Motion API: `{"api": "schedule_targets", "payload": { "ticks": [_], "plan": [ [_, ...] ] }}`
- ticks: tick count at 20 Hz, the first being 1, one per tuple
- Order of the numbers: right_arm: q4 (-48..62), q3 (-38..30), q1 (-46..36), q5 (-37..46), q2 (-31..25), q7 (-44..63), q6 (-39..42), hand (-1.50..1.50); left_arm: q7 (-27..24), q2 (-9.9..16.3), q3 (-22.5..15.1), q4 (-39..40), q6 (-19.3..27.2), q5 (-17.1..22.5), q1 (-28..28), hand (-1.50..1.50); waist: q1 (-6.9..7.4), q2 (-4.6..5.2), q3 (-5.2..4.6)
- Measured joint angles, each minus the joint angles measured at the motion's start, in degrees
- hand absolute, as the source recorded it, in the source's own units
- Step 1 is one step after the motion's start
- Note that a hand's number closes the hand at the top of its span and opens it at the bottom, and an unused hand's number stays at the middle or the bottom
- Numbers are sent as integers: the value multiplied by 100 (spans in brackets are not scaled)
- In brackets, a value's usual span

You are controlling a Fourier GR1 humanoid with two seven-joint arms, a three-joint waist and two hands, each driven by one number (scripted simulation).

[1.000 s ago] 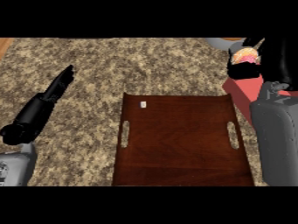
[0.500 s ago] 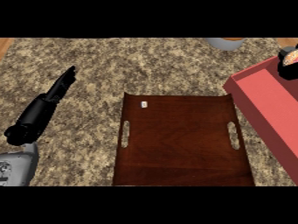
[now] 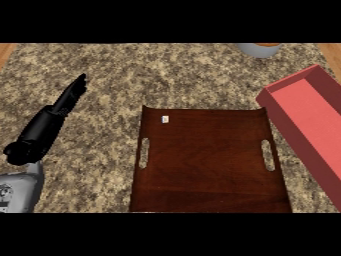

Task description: Pick the cupcake from the tray and place it in the cardboard box

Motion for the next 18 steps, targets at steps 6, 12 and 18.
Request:
{"api": "schedule_targets", "payload": {
  "ticks": [6,12,18],
  "plan": [
    [483,-59,209,-349,-389,-572,714,-150,24,19,64,7,-42,24,-63,0,-18,-8,0],
    [586,-399,247,-953,-336,-1575,392,-150,-60,24,85,149,-46,-29,-85,0,-34,-7,4],
    [582,-1889,-329,-2400,196,-1741,-298,-150,-66,40,129,148,-53,-3,-49,0,-77,-43,14]
  ]
}}
